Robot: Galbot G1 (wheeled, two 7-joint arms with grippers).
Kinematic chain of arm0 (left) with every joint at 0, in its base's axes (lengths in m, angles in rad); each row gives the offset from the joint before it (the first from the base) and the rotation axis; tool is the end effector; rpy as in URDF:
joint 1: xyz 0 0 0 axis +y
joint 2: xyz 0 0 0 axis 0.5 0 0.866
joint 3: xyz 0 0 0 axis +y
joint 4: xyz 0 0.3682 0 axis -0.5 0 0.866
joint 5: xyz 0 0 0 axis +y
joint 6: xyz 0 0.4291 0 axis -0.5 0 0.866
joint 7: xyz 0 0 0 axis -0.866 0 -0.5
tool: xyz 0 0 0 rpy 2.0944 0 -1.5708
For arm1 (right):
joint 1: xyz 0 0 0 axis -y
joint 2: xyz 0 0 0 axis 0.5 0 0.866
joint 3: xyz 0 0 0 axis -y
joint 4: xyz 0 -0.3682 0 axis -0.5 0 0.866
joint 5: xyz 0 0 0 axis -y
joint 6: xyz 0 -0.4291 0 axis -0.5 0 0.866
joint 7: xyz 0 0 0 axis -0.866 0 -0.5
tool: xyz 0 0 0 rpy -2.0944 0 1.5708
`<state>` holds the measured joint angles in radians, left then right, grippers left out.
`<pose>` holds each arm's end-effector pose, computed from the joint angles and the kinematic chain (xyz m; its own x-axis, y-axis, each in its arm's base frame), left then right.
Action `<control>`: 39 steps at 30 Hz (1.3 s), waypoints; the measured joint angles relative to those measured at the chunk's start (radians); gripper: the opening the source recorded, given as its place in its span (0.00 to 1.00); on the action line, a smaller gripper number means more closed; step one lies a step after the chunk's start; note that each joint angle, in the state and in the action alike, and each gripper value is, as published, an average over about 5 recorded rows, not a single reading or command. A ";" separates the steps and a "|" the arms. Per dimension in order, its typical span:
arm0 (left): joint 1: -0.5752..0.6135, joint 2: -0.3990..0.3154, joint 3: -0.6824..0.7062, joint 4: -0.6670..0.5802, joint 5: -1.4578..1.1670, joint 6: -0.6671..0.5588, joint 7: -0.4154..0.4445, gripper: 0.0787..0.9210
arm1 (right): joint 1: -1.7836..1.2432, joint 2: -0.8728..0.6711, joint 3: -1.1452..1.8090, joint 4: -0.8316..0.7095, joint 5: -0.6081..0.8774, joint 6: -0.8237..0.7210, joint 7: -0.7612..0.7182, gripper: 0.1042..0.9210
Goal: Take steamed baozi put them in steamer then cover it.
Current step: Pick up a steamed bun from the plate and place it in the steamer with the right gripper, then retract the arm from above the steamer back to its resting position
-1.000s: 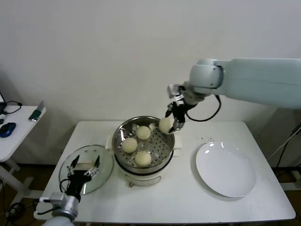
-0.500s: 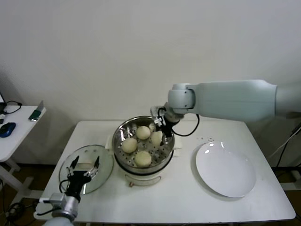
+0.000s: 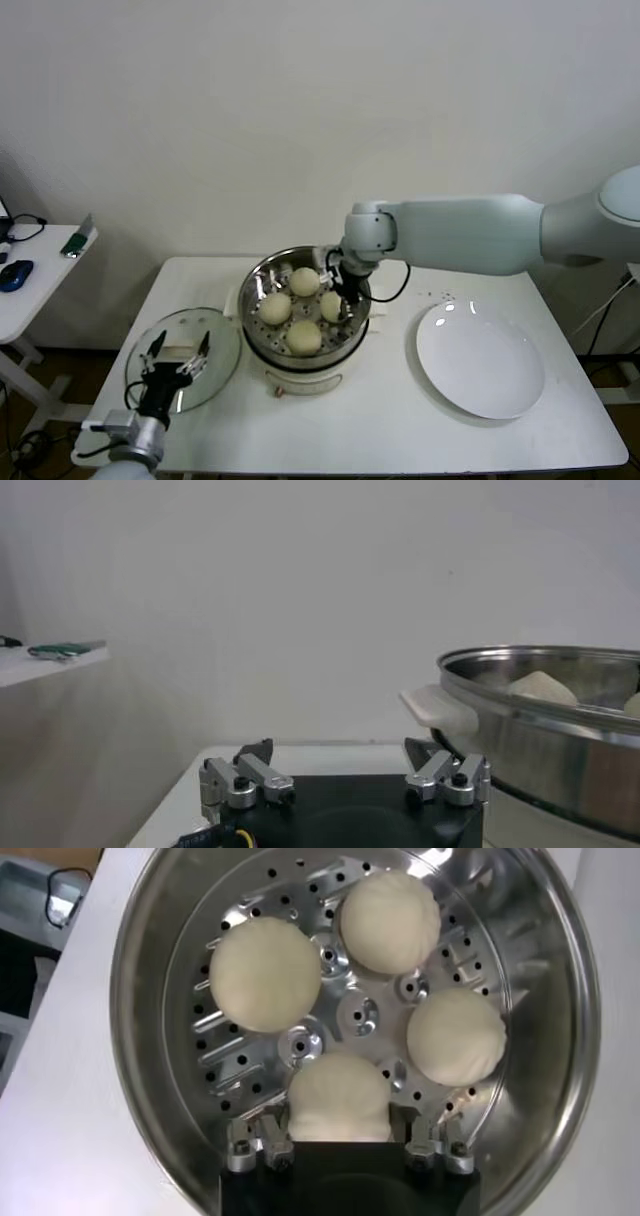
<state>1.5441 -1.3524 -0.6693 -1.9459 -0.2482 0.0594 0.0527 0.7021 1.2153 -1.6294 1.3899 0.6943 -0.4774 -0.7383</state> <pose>0.2551 0.1023 -0.3583 -0.9874 -0.0003 0.1581 0.0006 1.0000 0.0053 0.5729 0.1755 -0.1325 -0.1855 -0.1681 0.9682 -0.9358 -0.2705 -0.2262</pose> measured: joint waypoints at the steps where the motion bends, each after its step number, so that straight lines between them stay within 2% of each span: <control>1: 0.000 0.000 0.000 -0.001 0.000 0.000 0.000 0.88 | -0.001 0.001 0.002 -0.002 -0.001 0.002 -0.001 0.71; 7: 0.003 0.002 -0.004 -0.007 -0.006 0.002 -0.003 0.88 | 0.003 -0.008 0.020 -0.004 0.010 0.020 -0.014 0.86; 17: 0.017 0.010 -0.001 -0.015 -0.023 -0.007 -0.010 0.88 | 0.016 -0.122 0.150 0.019 0.097 0.024 0.020 0.88; 28: 0.020 0.035 0.015 0.002 -0.022 -0.016 -0.027 0.88 | -0.252 -0.412 0.578 0.126 0.163 0.036 0.331 0.88; 34: 0.009 0.052 0.031 0.027 -0.006 -0.025 -0.031 0.88 | -0.562 -0.580 0.895 0.191 0.127 0.106 0.492 0.88; 39: 0.005 0.065 0.037 0.051 0.019 -0.039 -0.032 0.88 | -0.890 -0.647 1.223 0.237 0.065 0.170 0.568 0.88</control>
<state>1.5486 -1.2871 -0.6319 -1.8948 -0.2288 0.0208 0.0208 -0.1884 0.5684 -0.4059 1.6266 0.7595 -0.3073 -0.1707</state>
